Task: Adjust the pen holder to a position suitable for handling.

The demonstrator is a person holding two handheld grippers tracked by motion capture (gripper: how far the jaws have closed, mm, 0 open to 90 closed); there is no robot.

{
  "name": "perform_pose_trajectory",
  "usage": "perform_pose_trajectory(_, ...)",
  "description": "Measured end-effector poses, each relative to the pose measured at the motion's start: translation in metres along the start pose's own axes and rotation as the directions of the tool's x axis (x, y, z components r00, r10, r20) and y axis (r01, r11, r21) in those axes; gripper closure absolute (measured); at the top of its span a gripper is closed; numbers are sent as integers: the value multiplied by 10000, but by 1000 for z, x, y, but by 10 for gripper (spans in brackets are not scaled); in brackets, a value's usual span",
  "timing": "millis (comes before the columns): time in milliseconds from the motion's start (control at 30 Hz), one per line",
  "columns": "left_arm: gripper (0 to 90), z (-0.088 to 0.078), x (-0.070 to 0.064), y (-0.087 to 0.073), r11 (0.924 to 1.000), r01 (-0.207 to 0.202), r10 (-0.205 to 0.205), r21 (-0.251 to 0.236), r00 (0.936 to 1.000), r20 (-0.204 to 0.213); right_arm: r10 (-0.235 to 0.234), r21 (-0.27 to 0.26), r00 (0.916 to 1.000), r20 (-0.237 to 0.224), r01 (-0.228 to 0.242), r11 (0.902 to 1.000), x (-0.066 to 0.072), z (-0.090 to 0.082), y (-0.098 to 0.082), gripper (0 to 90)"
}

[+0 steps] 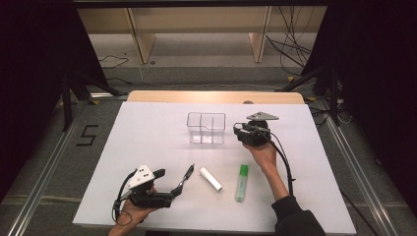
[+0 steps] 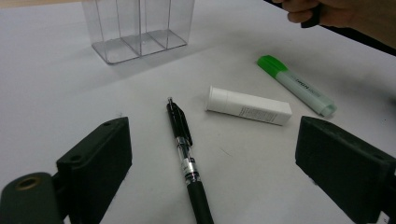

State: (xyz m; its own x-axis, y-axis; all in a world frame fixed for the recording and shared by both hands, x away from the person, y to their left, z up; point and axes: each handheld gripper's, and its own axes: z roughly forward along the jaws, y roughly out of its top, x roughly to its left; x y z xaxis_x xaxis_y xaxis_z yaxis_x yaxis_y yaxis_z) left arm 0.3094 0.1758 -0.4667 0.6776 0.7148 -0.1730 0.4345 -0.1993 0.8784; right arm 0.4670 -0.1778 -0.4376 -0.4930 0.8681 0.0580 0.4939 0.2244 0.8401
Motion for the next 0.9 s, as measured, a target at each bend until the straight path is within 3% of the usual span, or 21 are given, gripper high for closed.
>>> perform_pose_trajectory(100,104,0,0,0,10000,38,-38,31,10000,-19,6,-133,9997,-246,-9,9999,5,-16,-5,459)
perform_pose_trajectory(400,104,1,1,0,9999,85,-85,65,10000,-52,-180,-402,9965,-816,148,9991,17,-43,-11,397)
perform_pose_trajectory(567,104,1,1,0,9999,114,-113,88,9999,-104,-75,-495,9928,-1192,16,9988,23,-52,-14,384)
perform_pose_trajectory(900,103,1,1,0,9994,143,-134,314,9995,-273,-270,-356,9858,-1657,214,9991,39,-66,-19,332)
